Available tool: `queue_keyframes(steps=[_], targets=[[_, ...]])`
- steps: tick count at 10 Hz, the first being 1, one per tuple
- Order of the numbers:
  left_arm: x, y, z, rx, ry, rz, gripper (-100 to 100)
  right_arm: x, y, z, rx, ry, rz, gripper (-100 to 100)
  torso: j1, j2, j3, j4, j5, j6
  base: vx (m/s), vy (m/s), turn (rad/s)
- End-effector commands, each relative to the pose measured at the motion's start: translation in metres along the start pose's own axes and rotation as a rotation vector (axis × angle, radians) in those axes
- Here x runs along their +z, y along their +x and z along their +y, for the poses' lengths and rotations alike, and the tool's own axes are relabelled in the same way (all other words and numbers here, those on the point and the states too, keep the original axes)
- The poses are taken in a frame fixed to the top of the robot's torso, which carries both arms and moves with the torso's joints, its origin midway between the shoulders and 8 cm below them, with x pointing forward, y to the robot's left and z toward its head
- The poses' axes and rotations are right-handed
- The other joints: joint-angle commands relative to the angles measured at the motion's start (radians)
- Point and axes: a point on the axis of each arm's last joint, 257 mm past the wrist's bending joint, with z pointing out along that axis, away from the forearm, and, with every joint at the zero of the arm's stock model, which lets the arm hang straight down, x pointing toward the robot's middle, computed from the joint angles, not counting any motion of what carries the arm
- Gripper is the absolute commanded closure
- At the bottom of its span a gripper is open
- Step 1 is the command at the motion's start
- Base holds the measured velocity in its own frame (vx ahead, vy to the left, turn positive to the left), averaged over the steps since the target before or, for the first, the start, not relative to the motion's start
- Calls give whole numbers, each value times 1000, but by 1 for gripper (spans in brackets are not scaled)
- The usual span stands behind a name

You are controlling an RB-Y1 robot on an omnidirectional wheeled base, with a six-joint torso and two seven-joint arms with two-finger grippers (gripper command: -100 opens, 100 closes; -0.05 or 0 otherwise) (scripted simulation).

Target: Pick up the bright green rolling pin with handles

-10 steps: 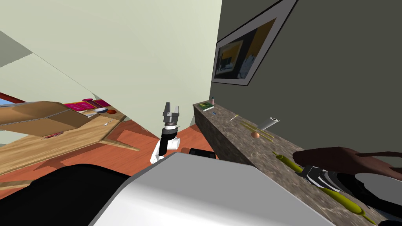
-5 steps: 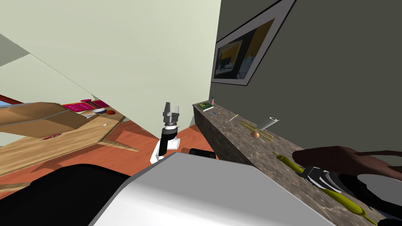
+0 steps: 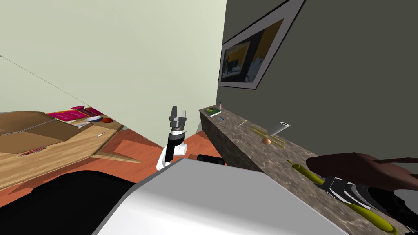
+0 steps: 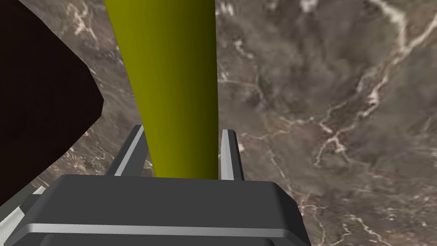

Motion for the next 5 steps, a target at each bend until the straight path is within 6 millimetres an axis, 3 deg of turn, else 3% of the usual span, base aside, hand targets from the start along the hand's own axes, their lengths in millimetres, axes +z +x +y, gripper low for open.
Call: queue_keyframes(steps=[1, 4, 5], targets=[[0, 0, 0, 0, 0, 0, 0, -4, 5, 0, -12, 0, -3, 100, 0, 0, 0, 0, 0, 0, 56, 24, -59], [0, 0, 0, 0, 0, 0, 0, -9, 8, 0, -18, 0, -6, 100, 0, 1, 1, 0, 1, 0, 45, 16, -44], [0, 0, 0, 0, 0, 0, 0, -9, 8, 0, -20, 0, -6, 0, 0, 3, 2, 1, 0, -1, 0, 0, 0]])
